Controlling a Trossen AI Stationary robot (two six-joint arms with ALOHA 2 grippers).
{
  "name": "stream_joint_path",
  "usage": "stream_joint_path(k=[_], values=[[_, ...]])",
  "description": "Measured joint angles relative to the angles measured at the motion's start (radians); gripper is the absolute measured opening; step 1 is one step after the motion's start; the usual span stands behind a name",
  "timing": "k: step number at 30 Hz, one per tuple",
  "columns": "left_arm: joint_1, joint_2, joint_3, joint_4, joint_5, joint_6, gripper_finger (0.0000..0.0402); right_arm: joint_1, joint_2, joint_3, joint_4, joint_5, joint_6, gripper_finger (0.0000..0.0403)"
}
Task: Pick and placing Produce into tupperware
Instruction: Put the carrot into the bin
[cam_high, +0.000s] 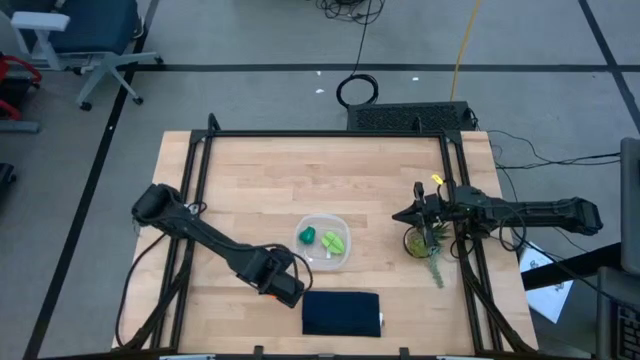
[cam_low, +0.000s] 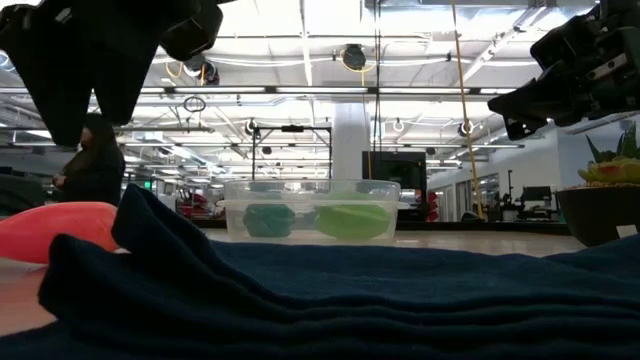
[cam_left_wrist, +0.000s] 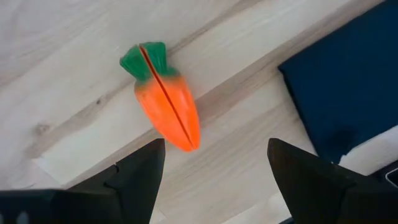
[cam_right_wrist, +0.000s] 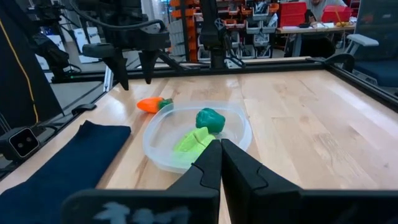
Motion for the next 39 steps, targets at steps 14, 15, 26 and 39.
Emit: stream_joint_path(k=[14,15,26,39], values=[[-0.012,0.000,-0.022,-0.027,-0.101,-0.102,0.0287,0.000,0.000,0.000,-0.011,0.000,0.000,0.0000],[-0.014,0.000,-0.027,-0.035,-0.099,-0.113,0.0287,0.000,0.000,0.000,-0.011,0.000,0.000,0.0000],[-0.021,0.000,-0.044,-0.028,-0.099,-0.133,0.0287,0.000,0.000,0.000,-0.016,0.000,0.000,0.0000],[-0.027,0.056,-0.044,-0.027,-0.107,-0.131,0.0287,0.000,0.000,0.000,-0.016,0.000,0.000,0.0000]])
